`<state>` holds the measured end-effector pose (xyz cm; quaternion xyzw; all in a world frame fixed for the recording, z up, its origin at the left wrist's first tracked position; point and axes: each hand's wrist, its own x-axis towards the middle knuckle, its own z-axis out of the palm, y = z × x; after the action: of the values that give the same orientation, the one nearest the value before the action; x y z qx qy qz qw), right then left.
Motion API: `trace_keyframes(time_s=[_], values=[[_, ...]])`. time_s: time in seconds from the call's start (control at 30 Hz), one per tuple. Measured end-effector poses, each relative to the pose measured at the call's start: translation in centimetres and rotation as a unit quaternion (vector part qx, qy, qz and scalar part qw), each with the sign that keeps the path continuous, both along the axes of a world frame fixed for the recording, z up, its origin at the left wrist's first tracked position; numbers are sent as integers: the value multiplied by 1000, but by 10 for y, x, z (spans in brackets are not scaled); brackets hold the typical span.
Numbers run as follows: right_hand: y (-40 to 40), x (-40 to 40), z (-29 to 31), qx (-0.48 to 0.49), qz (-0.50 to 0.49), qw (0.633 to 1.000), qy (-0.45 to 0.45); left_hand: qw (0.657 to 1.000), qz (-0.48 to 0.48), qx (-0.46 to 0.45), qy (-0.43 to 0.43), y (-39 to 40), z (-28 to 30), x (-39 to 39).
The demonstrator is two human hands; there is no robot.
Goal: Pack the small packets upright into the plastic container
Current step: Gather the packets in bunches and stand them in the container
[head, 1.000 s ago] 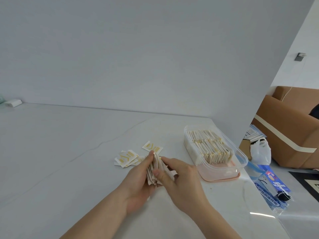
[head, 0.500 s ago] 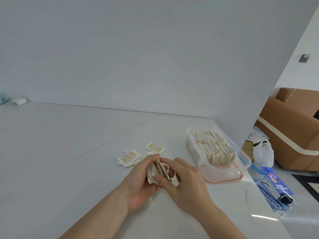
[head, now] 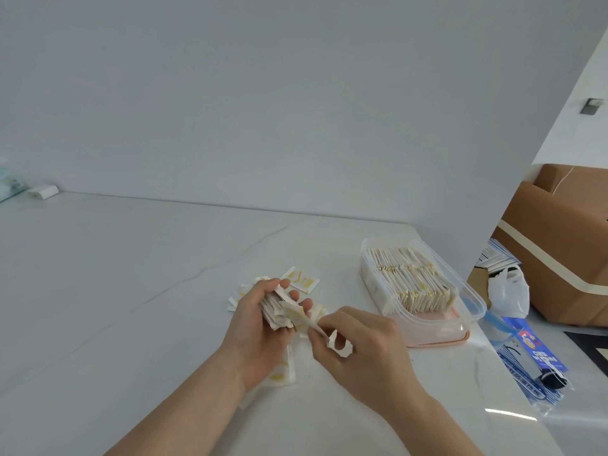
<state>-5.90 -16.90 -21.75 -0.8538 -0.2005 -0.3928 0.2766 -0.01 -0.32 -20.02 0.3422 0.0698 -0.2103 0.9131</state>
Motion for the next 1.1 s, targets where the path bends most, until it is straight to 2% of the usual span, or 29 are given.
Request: trace_keyframes(time_s=[0.13, 0.2, 0.27, 0.4, 0.57, 0.7, 0.9, 1.1], values=[[-4, -6, 9, 161, -10, 986, 39, 999, 30, -19, 19, 2, -3, 3], [-8, -5, 10, 232, -30, 969, 81, 1000, 1, -21, 16, 0, -2, 1], [-11, -2, 8, 261, -38, 958, 117, 999, -30, -9, 6, -5, -1, -3], [-10, 1, 3, 255, -48, 953, 153, 997, -69, 24, -25, -11, -4, -10], [-7, -1, 4, 199, -34, 966, 161, 987, -127, 60, -74, -11, -6, -13], [-5, 0, 0, 193, -8, 964, 182, 981, -133, 108, -87, -13, 1, -21], [-2, -3, -2, 149, -4, 976, 158, 986, -114, 104, -61, -10, 0, -16], [-2, -5, 7, 214, -66, 973, 54, 986, -132, 102, -18, -10, -1, -12]])
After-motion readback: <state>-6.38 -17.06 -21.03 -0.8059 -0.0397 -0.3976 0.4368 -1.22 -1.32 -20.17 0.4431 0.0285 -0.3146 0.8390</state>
